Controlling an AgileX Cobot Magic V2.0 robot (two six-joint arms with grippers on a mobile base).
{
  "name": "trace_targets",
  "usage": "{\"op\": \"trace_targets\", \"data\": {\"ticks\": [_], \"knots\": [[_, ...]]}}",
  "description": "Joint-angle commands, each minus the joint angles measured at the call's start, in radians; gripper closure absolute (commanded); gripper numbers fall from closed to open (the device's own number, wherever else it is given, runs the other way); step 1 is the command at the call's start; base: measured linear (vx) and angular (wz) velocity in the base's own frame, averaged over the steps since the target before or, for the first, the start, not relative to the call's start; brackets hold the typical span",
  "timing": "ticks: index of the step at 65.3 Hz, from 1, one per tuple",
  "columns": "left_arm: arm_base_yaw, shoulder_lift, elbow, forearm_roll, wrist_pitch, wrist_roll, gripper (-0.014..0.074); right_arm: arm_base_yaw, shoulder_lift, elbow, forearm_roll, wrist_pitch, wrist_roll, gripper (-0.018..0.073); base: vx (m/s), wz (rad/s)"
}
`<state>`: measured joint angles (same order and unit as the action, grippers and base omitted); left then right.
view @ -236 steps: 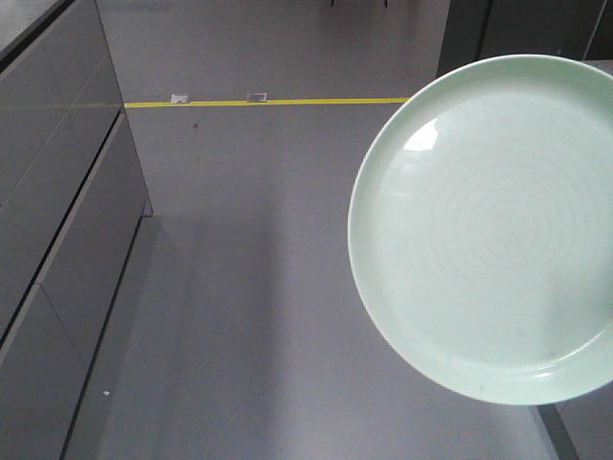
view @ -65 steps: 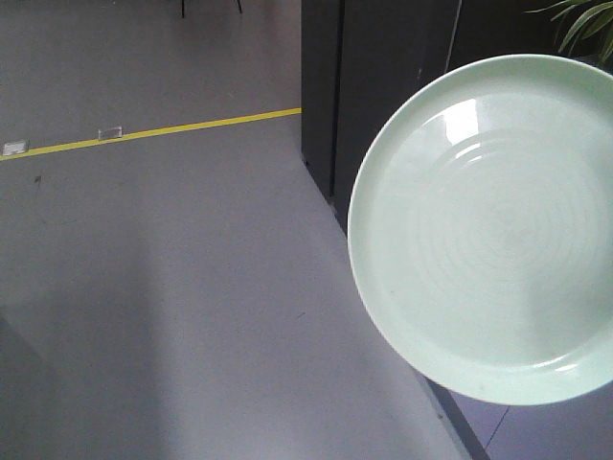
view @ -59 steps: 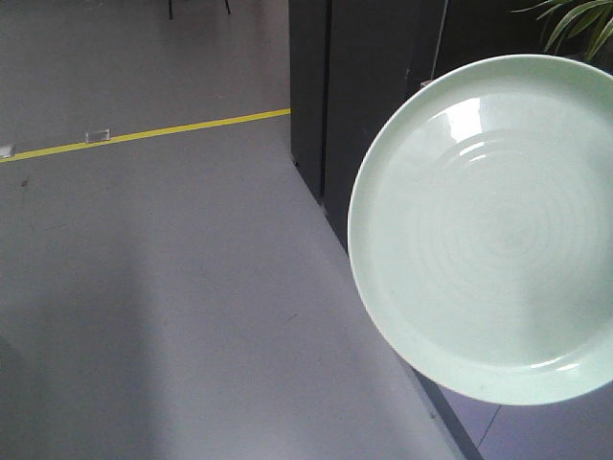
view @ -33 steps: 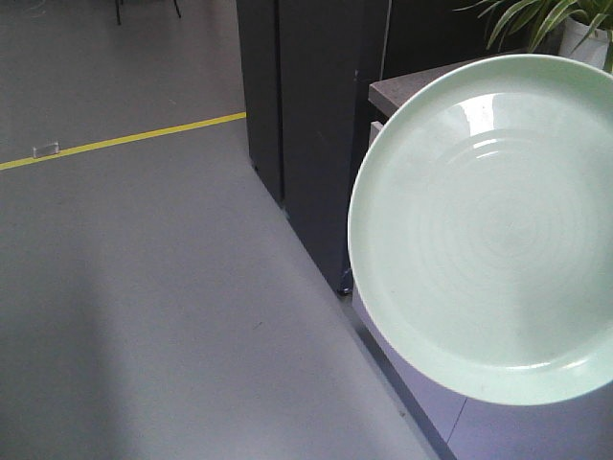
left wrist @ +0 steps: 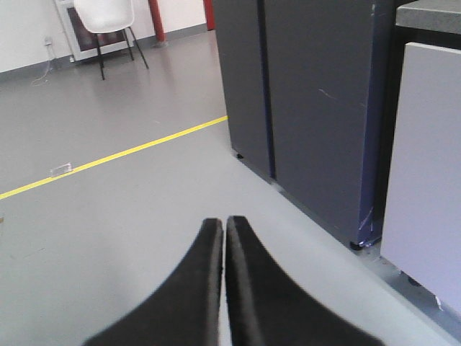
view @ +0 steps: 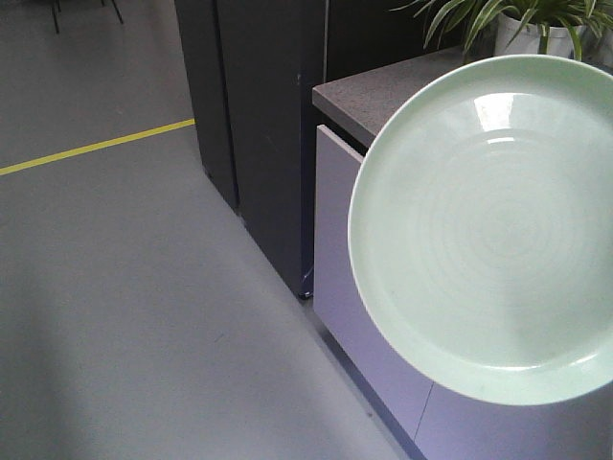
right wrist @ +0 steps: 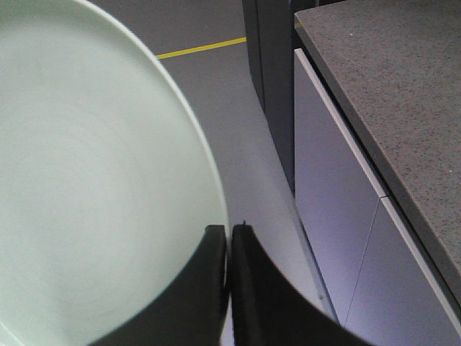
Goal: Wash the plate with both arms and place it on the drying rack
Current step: 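Turn the base toward the counter with the potted plant, then drive up to the steel sink holding the plate above it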
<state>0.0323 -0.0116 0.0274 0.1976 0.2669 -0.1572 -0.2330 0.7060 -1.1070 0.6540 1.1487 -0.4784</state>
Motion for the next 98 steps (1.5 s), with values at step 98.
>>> {"op": "trace_targets", "data": {"ticks": [98], "knots": [[-0.001,-0.014,0.019,0.002,-0.079,-0.005,0.0603,0.000,0.006,-0.024,0.039,-0.056,-0.002,0.0566,0.05,-0.18]]}}
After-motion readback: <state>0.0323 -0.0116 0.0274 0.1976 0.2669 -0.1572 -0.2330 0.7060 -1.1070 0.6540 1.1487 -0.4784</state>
